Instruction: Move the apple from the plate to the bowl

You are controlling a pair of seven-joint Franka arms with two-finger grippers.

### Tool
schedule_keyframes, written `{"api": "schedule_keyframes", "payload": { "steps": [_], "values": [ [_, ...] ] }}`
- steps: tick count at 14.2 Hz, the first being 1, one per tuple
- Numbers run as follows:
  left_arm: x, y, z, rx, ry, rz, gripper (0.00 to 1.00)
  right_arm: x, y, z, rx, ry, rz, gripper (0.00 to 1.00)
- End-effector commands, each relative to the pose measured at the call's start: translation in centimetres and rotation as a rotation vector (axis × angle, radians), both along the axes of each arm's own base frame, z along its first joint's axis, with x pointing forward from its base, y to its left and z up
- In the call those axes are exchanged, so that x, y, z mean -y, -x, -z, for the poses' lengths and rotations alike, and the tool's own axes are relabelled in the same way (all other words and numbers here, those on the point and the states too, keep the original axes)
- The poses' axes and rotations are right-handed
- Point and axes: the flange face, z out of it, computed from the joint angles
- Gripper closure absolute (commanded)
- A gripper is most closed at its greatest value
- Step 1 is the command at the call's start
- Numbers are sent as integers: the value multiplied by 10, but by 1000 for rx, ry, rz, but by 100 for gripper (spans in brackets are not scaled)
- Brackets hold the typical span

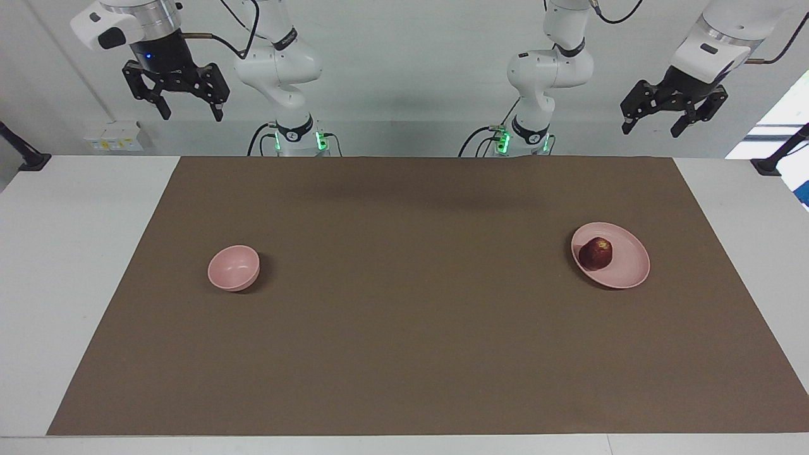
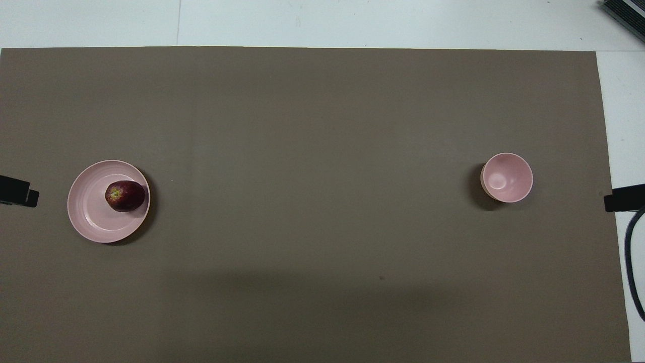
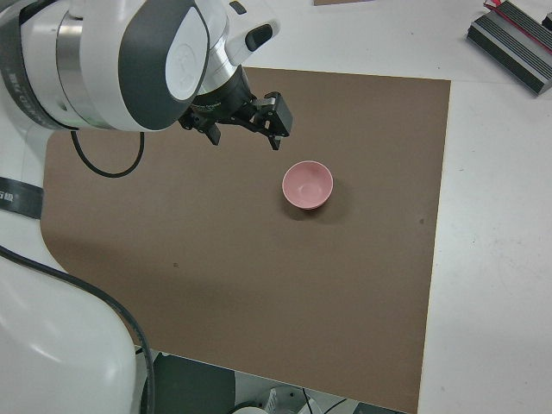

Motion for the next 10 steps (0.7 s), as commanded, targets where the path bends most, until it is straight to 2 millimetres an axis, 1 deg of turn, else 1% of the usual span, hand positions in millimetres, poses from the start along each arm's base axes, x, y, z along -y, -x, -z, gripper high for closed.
{"api": "schedule_keyframes", "payload": {
  "steps": [1, 3, 5, 10],
  "values": [
    [-6, 6, -1, 19, 3, -12, 0, 3, 5, -1, -14, 14, -20, 0],
    [-4, 3, -2, 25, 3, -12, 0, 3, 5, -1, -15, 14, -20, 0],
    [2, 5, -2, 20, 6, 2, 0, 8, 5, -1, -15, 1, -11, 0],
    [4, 6, -1, 20, 13, 0, 0, 11, 5, -1, -11, -24, -2, 0]
  ]
}}
